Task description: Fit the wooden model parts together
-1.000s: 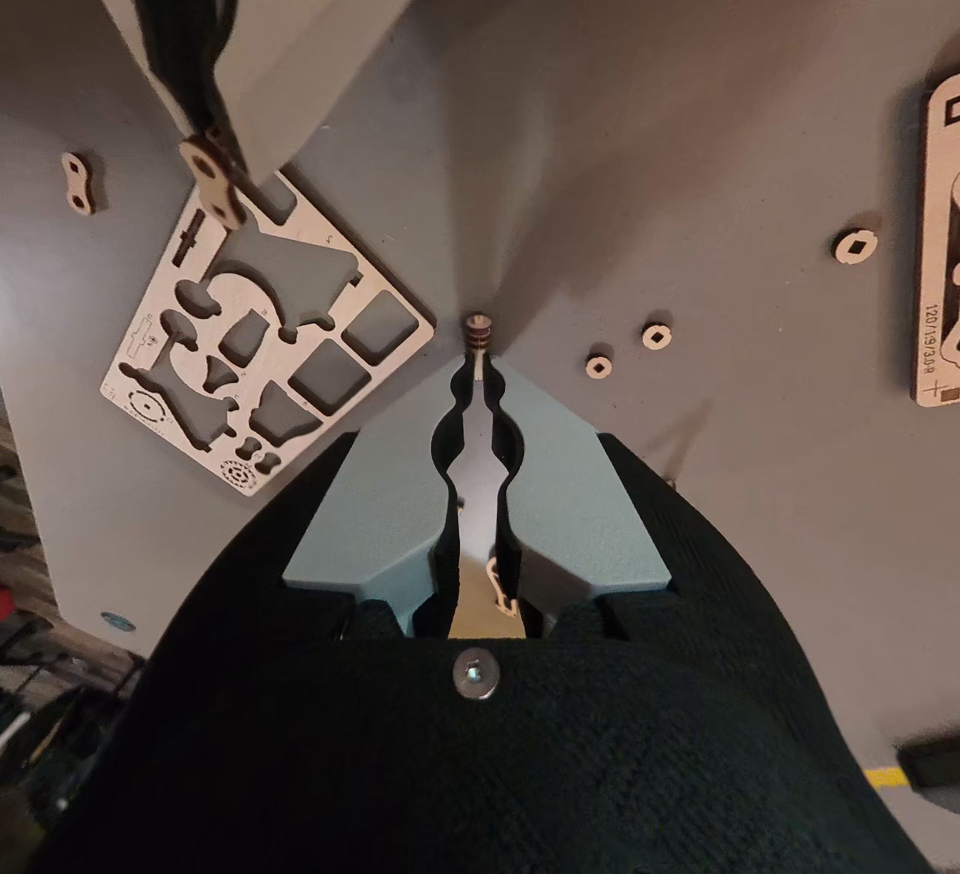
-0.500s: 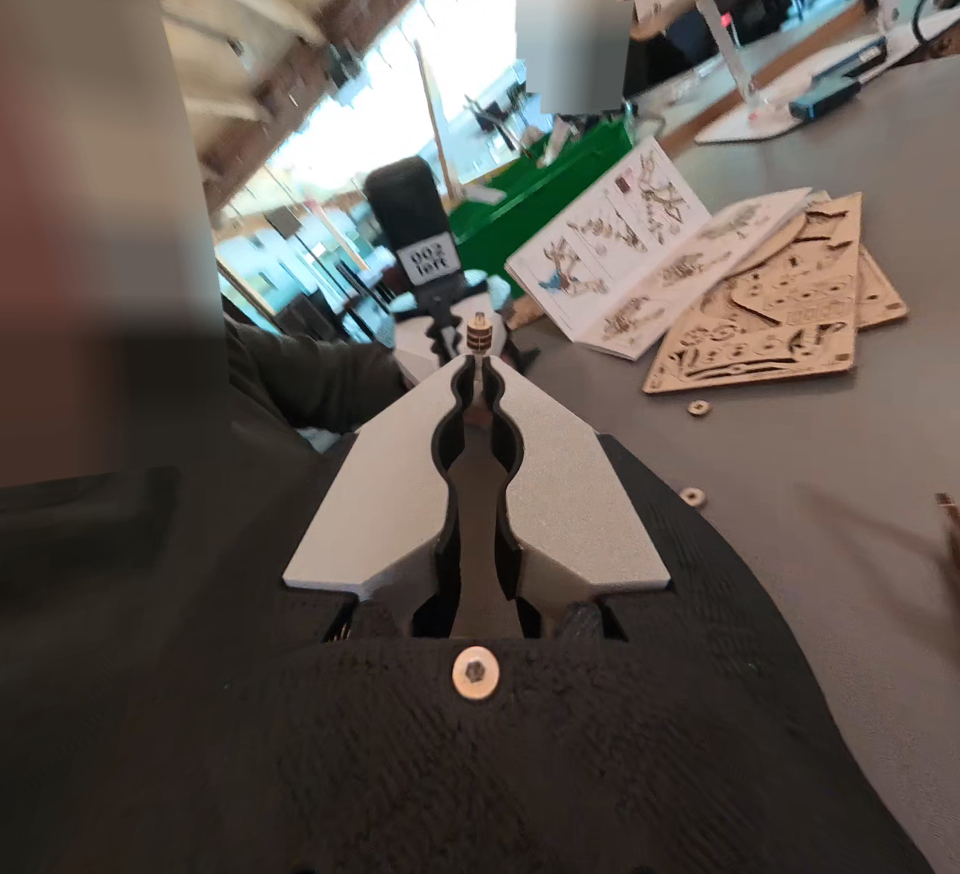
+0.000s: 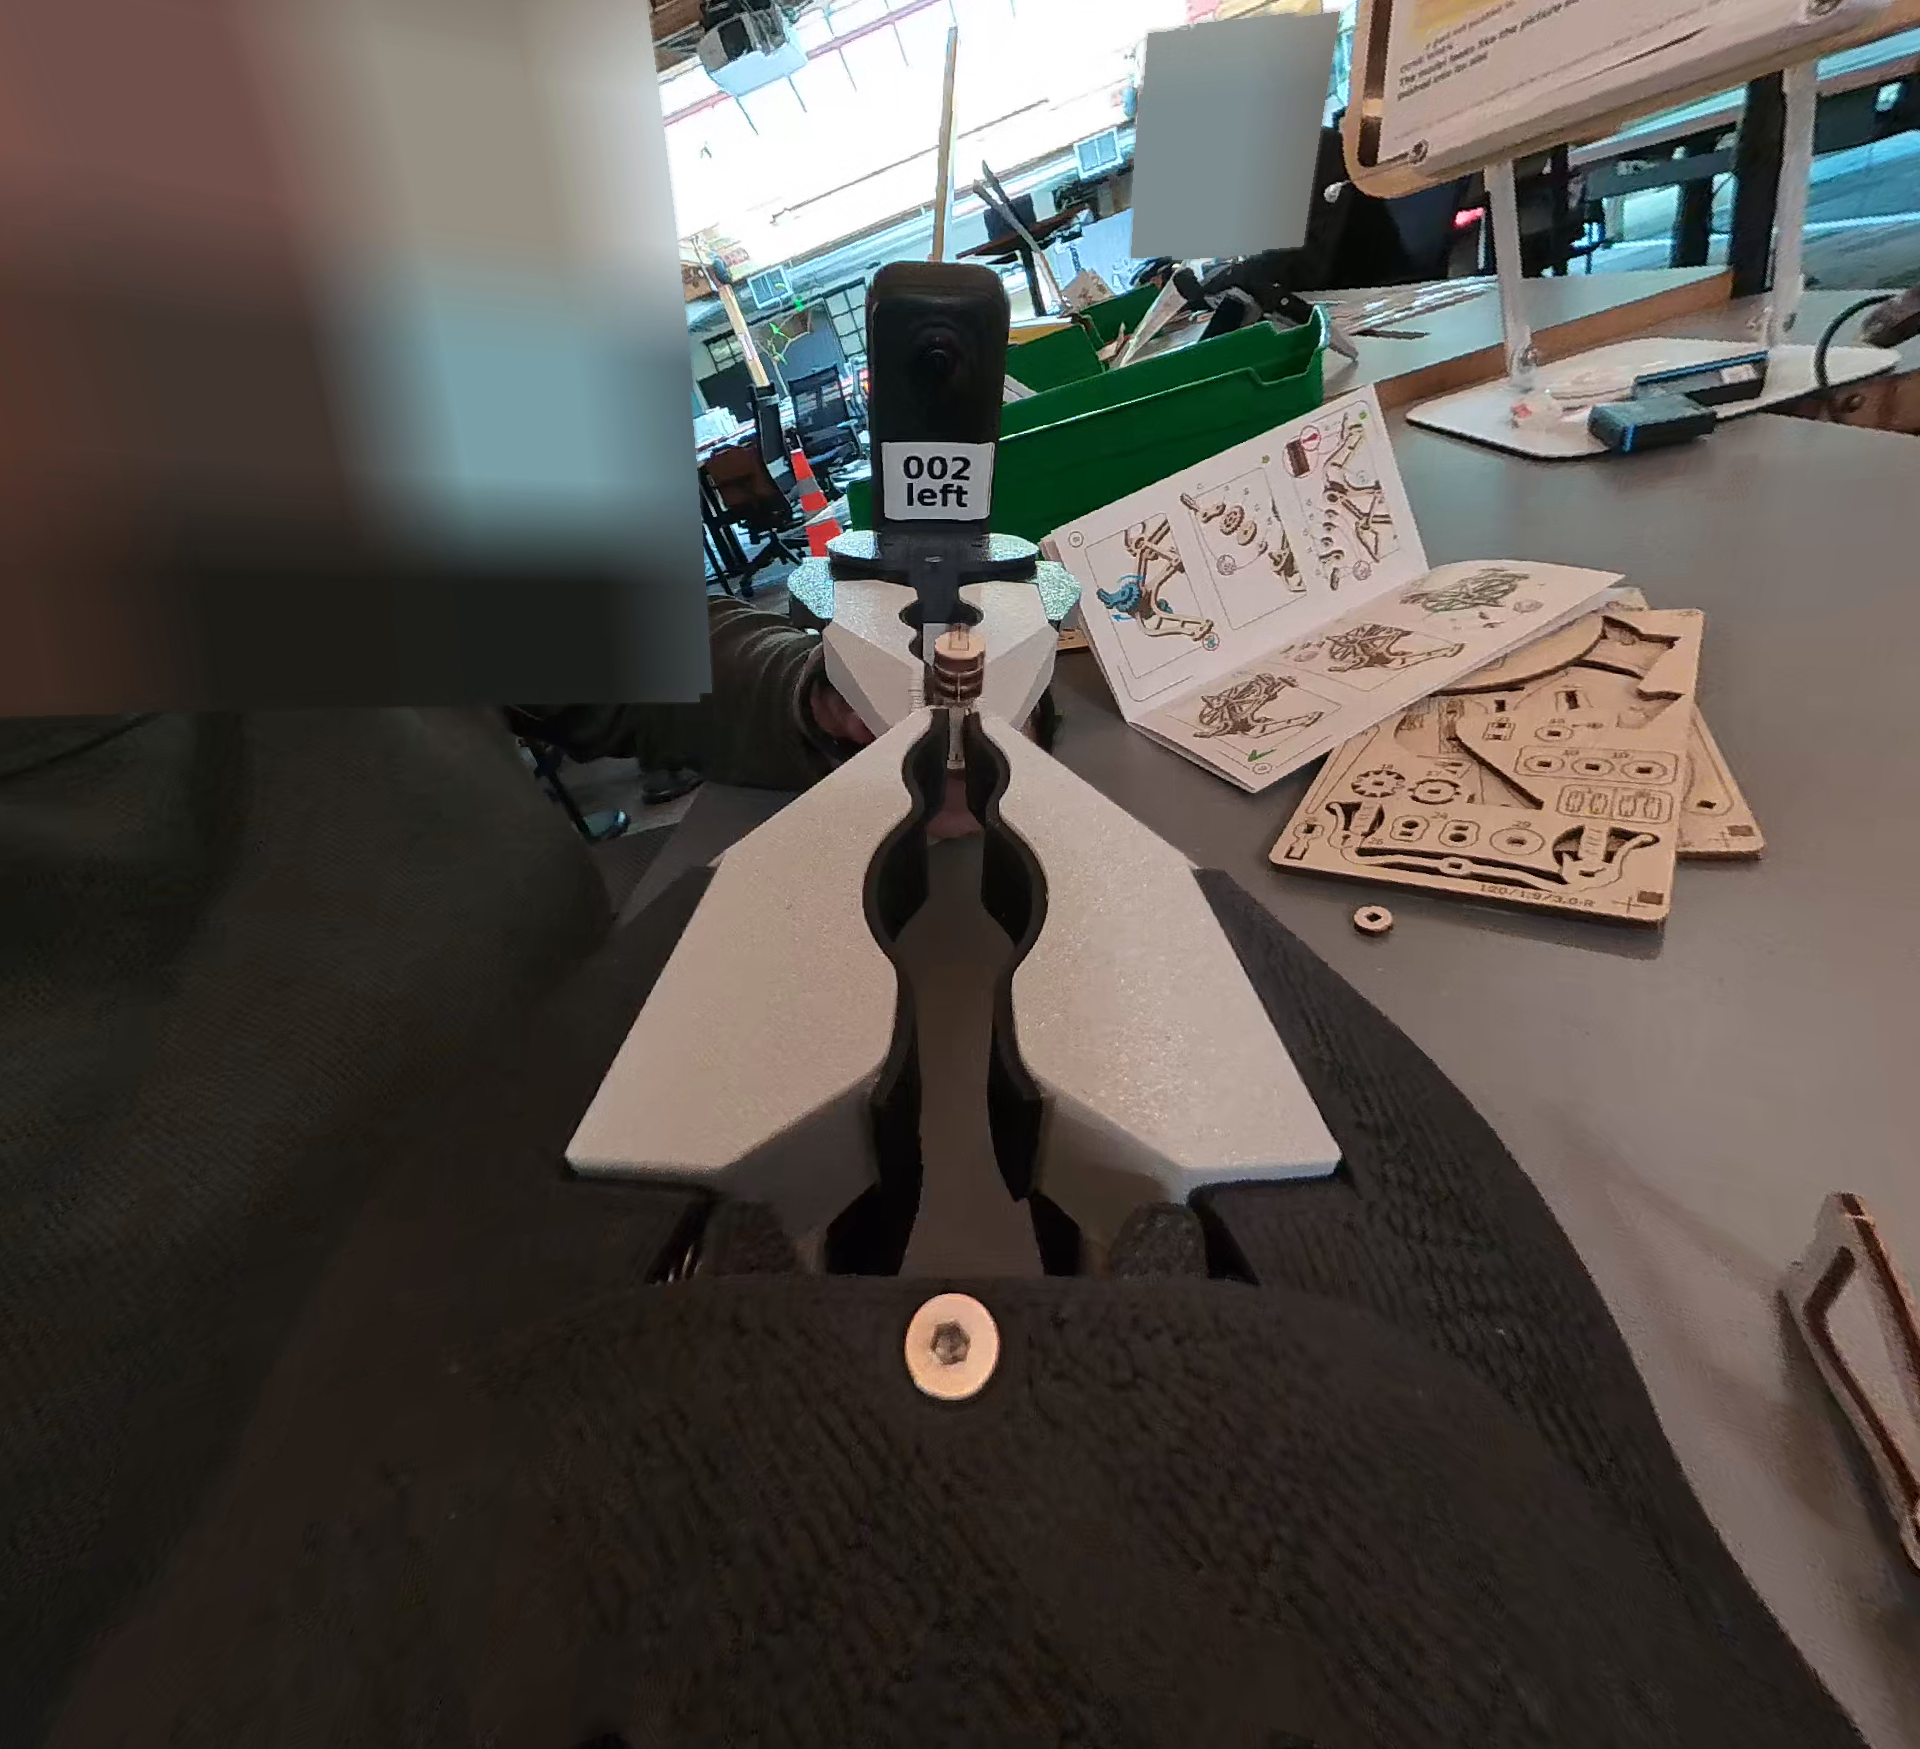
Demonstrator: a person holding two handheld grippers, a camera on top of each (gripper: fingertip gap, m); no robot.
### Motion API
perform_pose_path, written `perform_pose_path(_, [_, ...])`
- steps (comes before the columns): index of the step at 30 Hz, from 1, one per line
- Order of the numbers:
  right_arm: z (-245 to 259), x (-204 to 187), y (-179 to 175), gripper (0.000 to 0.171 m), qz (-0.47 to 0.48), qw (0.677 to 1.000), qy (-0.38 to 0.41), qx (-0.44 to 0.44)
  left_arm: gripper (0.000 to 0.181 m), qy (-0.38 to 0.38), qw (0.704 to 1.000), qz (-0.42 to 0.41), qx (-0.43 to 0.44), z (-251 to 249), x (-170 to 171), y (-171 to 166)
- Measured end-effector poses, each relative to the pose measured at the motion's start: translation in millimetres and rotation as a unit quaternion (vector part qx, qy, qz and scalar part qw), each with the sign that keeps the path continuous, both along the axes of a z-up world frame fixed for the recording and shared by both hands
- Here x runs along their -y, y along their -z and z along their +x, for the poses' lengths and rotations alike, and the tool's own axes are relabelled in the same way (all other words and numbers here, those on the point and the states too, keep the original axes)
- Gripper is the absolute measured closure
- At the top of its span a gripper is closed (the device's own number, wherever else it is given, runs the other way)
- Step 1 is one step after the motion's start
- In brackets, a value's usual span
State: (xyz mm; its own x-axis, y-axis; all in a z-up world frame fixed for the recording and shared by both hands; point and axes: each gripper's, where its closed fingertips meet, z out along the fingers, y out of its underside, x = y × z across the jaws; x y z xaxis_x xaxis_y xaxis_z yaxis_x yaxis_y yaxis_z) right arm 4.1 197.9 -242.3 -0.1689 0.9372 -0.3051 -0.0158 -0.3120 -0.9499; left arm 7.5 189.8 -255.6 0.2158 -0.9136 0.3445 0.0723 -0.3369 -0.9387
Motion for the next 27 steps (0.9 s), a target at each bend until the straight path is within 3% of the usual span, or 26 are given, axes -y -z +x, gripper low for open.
perform_pose_path(13, [2, 13, -5, 0.17, 0.064, 0.998, -0.022, -0.017, 0.179, 0.043, 0.998, 0.011, 0.035, 2, 12, -9])
perform_pose_path(27, [1, 14, -9, 0.17, 0.067, 0.997, -0.009, -0.035, 0.179, 0.04, 0.998, 0.019, 0.046, 1, 12, -13])
